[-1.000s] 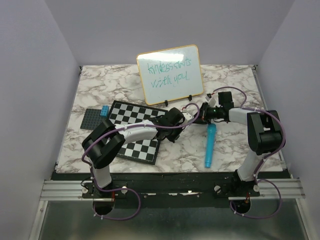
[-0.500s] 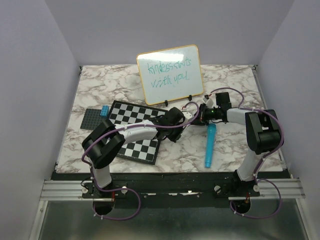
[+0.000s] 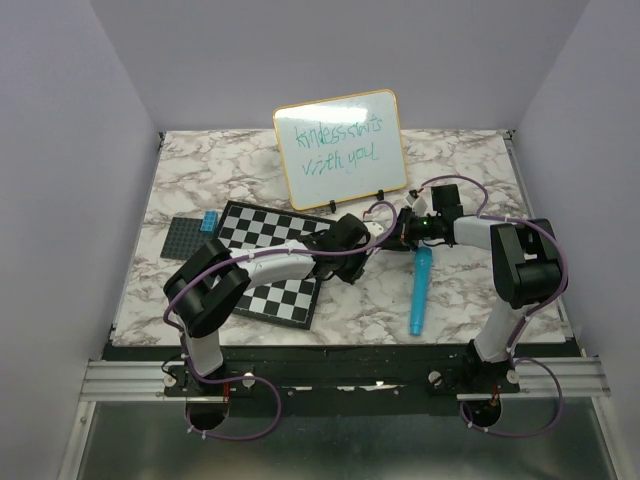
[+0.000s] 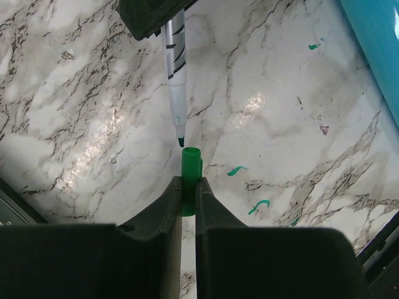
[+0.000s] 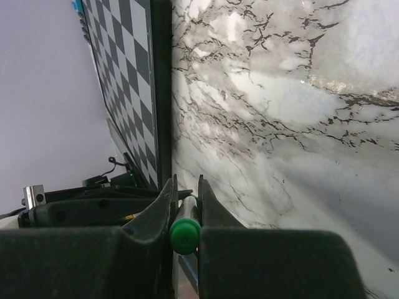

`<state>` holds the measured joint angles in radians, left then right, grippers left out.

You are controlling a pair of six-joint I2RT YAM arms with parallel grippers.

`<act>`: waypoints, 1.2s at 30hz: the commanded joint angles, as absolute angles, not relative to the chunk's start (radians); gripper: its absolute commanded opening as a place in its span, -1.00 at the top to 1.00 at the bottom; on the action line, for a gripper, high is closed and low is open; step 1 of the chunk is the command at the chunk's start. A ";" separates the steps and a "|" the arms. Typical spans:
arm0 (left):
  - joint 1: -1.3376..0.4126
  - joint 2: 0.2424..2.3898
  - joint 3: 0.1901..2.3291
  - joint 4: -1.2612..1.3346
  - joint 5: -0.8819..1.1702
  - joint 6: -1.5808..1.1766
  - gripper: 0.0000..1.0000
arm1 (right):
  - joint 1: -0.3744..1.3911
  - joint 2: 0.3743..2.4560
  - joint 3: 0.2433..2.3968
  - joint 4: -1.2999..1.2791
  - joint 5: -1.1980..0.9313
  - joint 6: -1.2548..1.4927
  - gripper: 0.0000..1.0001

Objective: Write a sentence on the whiteboard
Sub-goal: Insert the whiteboard marker without the cap into the pen cap.

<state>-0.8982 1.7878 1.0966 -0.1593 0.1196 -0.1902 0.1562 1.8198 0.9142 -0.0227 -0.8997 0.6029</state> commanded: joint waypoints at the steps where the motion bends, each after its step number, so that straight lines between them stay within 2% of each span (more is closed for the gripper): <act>1: -0.893 1.766 1.074 -0.138 0.123 -0.209 1.00 | 0.160 1.832 0.900 -0.009 -0.914 0.609 0.99; 36: -0.876 1.761 1.071 -0.100 0.150 -0.242 1.00 | 0.161 1.868 0.900 -0.009 -0.920 0.618 0.99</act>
